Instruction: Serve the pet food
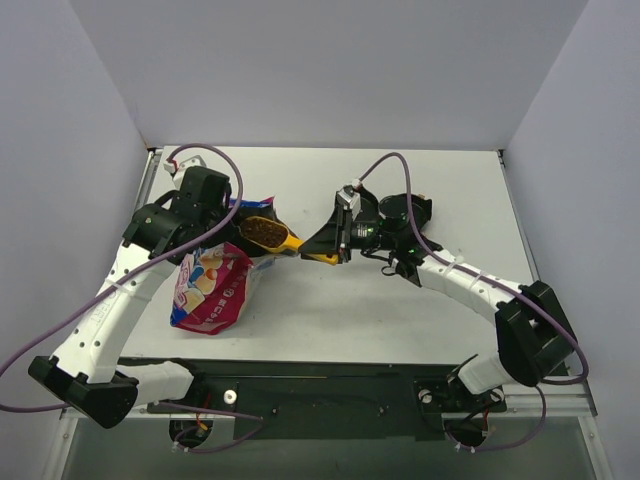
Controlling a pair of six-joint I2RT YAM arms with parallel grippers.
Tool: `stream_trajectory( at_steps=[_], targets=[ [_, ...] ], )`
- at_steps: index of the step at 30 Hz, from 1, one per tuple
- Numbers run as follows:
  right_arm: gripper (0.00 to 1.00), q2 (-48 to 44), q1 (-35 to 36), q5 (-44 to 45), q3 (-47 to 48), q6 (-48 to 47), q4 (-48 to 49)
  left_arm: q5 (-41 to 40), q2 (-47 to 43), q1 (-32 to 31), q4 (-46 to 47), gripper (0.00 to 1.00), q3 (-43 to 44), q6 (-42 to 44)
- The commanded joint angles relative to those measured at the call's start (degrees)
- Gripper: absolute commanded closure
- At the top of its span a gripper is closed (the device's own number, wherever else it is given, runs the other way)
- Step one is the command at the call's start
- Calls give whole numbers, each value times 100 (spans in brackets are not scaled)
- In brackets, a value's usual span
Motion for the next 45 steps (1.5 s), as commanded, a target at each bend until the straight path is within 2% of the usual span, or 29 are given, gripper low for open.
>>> stream_trajectory(
  at_steps=[1, 8, 18, 30, 45],
  targets=[
    [100, -472, -88, -239, -209, 209, 861, 53, -183, 54, 1092, 100, 212, -89],
    [100, -719, -386, -344, -701, 877, 1766, 1, -78, 63, 1048, 100, 300, -107],
    [100, -1316, -685, -458, -877, 561, 1152, -245, 220, 98, 697, 100, 554, -335],
    [100, -1510, -1160, -502, -1018, 596, 1239, -597, 397, 204, 345, 100, 889, -476],
    [100, -895, -2364, -415, -1378, 1519, 3031, -588, 168, 212, 231, 100, 748, -371]
  ],
)
